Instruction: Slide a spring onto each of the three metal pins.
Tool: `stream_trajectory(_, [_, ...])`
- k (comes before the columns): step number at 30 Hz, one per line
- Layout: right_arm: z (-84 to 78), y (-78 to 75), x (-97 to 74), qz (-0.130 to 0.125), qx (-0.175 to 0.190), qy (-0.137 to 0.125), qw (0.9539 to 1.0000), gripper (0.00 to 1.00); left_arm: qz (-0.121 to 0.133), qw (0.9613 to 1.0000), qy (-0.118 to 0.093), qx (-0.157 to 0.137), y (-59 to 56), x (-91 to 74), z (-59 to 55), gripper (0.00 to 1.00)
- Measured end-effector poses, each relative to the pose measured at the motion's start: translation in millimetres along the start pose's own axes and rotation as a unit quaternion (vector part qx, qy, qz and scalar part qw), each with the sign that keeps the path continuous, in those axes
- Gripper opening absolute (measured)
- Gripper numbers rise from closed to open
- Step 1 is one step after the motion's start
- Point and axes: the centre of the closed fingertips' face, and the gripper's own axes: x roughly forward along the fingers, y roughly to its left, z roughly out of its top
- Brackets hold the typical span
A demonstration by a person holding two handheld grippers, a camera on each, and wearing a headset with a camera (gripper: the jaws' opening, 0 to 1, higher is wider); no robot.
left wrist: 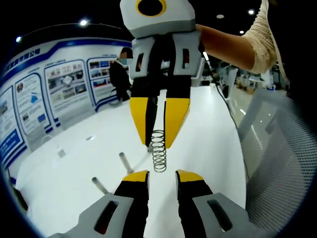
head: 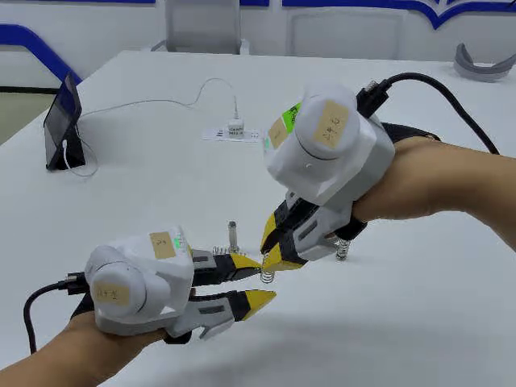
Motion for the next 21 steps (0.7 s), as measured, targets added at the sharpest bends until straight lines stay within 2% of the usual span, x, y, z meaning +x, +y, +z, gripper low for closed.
stream_trajectory(21, [-16.3,-25.2,-17.4,-0.028,0.03,0.003,0.9992,0.12,0.052,0.997,0.005,-0.056,22.5,-23.2,-16.7,0.43])
